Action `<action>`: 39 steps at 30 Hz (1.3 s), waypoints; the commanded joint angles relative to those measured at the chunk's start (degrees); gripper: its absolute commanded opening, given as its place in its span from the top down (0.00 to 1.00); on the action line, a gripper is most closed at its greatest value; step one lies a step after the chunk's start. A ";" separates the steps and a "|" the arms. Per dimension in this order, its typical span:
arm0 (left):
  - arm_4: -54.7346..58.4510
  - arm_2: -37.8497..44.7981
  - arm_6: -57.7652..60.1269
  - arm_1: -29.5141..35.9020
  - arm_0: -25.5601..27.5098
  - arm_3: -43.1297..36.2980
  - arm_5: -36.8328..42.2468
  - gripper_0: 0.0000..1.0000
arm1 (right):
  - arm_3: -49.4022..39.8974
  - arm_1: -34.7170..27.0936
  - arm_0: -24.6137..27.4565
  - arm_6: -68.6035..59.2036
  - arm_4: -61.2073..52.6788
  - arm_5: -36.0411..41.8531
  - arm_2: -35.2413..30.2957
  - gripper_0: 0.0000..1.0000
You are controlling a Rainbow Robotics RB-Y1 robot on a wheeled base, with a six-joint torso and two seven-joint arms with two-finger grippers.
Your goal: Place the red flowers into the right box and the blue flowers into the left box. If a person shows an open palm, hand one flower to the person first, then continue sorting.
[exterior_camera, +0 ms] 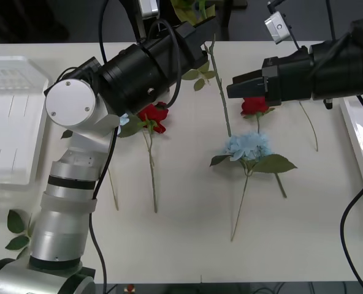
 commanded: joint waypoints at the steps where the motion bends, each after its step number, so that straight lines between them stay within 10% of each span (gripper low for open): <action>1: 0.04 -0.02 1.74 0.54 -1.22 -0.69 -0.07 1.00 | -1.58 0.10 -1.19 -1.22 -0.84 -1.01 0.64 0.91; 39: 0.30 0.06 1.04 0.54 -1.13 -0.77 -0.68 1.00 | -1.67 0.89 -1.19 0.27 -1.36 1.10 -2.08 1.00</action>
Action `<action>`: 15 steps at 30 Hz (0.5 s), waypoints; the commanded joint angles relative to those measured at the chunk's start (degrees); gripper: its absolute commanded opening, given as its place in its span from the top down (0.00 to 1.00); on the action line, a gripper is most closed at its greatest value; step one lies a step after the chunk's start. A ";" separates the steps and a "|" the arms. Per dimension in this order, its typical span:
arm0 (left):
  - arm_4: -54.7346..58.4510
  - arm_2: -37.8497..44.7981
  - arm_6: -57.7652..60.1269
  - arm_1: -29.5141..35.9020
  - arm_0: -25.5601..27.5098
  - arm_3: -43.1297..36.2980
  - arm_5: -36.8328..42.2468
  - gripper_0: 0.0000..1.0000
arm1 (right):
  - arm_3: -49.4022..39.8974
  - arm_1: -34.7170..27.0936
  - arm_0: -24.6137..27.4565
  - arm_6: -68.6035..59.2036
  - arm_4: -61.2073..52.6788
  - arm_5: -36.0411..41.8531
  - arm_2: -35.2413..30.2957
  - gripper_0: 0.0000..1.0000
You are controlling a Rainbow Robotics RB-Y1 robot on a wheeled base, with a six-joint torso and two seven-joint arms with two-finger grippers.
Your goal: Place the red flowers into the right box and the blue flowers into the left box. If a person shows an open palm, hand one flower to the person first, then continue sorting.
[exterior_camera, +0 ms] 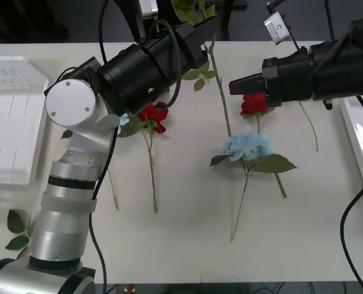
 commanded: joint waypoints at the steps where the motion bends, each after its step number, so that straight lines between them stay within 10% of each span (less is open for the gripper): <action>1: 0.31 0.15 0.95 0.54 -1.13 -0.69 -0.66 1.00 | -1.58 0.80 -1.19 0.36 -0.87 0.72 -1.90 1.00; 7: 0.57 0.06 0.86 0.54 -1.13 -0.69 -0.66 1.00 | -1.58 0.44 -1.10 0.71 -0.87 0.63 -1.99 0.94; 9: 0.75 0.06 0.86 0.54 -1.04 -0.78 -0.66 1.00 | -1.67 0.44 -1.19 0.89 -0.87 0.63 -2.16 0.51; 11: 0.83 0.06 0.77 0.54 -1.04 -0.69 -0.66 1.00 | -1.67 0.44 -1.19 0.89 -0.87 0.55 -2.25 0.29; 15: 0.92 0.06 0.68 0.54 -1.04 -0.69 -0.66 1.00 | -1.67 0.44 -1.19 0.97 -0.87 0.55 -2.25 0.10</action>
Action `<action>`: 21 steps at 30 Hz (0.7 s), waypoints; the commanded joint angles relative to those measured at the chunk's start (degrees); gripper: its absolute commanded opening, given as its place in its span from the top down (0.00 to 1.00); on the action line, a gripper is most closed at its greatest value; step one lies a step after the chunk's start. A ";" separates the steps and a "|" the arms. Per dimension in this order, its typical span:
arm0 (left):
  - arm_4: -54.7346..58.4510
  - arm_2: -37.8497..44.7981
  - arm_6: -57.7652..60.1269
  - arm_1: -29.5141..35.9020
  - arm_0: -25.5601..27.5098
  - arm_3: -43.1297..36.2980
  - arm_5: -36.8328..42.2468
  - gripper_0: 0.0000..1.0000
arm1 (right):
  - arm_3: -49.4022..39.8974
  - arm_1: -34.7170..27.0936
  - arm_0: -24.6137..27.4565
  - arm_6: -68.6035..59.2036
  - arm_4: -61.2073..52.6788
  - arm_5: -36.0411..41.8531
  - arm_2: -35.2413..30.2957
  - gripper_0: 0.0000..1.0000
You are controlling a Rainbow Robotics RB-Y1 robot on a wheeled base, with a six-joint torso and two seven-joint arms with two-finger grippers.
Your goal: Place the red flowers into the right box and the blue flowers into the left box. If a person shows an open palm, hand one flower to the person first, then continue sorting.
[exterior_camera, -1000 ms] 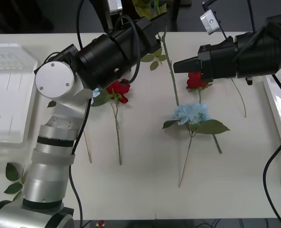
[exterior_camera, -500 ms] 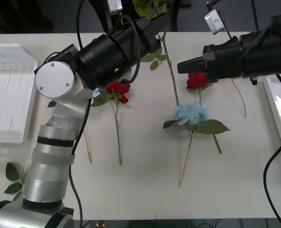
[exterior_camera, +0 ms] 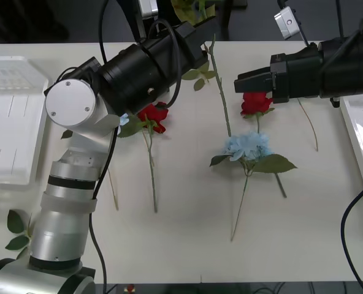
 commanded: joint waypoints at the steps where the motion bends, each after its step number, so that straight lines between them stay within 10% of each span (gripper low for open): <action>1: 0.89 0.06 0.60 0.54 -1.04 -0.69 -0.66 1.00 | -1.67 0.44 -1.19 0.96 -0.86 -0.14 -0.15 0.09; 19: 1.07 0.15 0.42 0.54 -1.04 -0.69 -0.66 1.00 | -1.58 0.71 -1.28 0.87 -1.47 -5.06 6.09 0.10; 20: 1.07 0.15 0.42 0.54 -1.04 -0.69 -0.66 1.00 | -1.58 0.71 -1.28 0.96 -1.47 -5.06 6.09 0.30; 21: 1.07 0.24 0.42 0.54 -1.04 -0.69 -0.66 1.00 | -1.58 0.71 -1.28 0.87 -1.56 -4.97 6.09 0.72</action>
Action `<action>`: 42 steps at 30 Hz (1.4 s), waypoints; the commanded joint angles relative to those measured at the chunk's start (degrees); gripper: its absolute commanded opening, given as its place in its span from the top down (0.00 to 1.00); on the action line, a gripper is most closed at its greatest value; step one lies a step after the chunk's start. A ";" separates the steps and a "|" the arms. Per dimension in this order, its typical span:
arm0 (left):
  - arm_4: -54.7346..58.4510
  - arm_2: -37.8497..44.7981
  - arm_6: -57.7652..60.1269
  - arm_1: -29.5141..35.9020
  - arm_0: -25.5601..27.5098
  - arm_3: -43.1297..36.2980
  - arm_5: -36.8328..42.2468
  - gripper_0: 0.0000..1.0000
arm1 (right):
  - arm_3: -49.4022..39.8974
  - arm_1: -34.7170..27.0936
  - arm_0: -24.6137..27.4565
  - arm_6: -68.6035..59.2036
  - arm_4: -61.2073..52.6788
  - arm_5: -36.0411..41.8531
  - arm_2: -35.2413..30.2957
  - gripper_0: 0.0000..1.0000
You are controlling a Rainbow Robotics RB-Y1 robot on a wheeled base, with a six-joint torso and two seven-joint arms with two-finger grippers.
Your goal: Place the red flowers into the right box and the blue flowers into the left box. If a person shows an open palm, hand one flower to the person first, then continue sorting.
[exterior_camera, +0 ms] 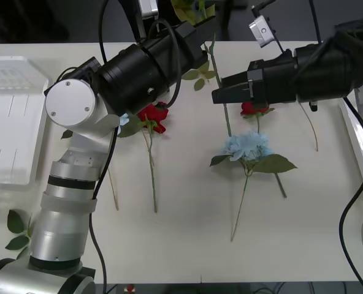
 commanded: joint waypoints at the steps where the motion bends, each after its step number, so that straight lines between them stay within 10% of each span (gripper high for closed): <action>1: 0.88 0.24 0.42 0.54 -1.04 -0.69 -0.66 1.00 | -1.58 0.71 -1.28 0.78 -0.48 -0.16 -0.86 0.86; 3: 0.97 0.24 0.42 0.54 -1.04 -0.78 -0.66 1.00 | -1.58 0.80 -1.28 0.78 -0.56 -0.07 -0.86 1.00; 25: 1.15 0.33 0.16 0.54 -0.95 -0.69 -0.66 1.00 | -1.67 0.71 -1.28 0.26 -1.53 -0.07 -0.77 1.00; 26: 1.06 0.33 0.16 0.54 -0.95 -0.69 -0.66 0.93 | -1.67 0.71 -1.28 0.26 -1.53 -0.16 -0.77 1.00; 28: 0.71 0.33 -0.02 0.54 -0.95 -0.69 -0.66 0.02 | -1.67 0.71 -1.28 0.26 -1.79 -0.07 -0.86 1.00; 42: 8.97 0.15 0.16 12.18 4.41 -2.80 6.11 0.00 | -1.67 -0.08 -1.28 -0.01 -1.88 -0.07 -2.26 1.00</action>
